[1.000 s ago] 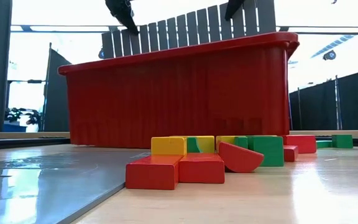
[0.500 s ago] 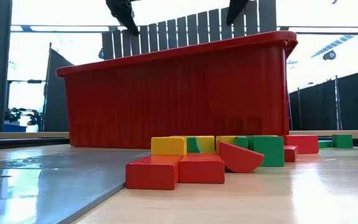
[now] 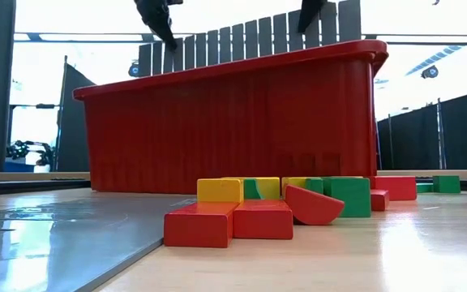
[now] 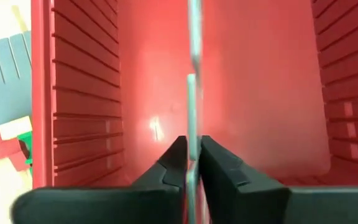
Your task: Sort blocks
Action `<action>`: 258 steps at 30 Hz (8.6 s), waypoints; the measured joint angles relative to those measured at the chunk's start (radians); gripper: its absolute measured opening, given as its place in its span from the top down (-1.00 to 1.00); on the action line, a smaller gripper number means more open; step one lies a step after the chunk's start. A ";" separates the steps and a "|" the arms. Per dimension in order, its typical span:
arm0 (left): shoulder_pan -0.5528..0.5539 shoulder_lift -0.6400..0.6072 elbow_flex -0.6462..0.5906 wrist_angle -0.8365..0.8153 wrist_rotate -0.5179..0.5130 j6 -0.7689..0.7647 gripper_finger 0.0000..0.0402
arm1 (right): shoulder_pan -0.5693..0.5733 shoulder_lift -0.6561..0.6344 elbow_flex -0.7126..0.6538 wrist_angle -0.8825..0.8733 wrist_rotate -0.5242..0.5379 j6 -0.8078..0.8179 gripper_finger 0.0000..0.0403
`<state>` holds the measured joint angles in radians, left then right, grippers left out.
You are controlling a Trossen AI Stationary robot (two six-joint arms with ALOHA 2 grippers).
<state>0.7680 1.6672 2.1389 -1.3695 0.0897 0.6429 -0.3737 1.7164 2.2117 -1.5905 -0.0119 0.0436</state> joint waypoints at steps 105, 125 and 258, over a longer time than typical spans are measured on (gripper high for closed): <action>0.114 -0.129 -0.028 0.329 0.367 -0.250 1.00 | 0.037 -0.067 -0.007 0.726 0.136 -0.061 1.00; 0.112 -0.529 -0.502 0.588 0.328 -0.475 1.00 | 0.234 -0.129 -0.161 0.781 0.246 0.060 1.00; 0.055 -0.574 -1.068 1.090 0.109 -0.652 1.00 | 0.202 -0.681 -1.009 1.107 0.647 0.118 1.00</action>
<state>0.8235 1.0936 1.0706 -0.2796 0.1988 -0.0086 -0.1719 1.0359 1.2022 -0.4831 0.6349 0.1619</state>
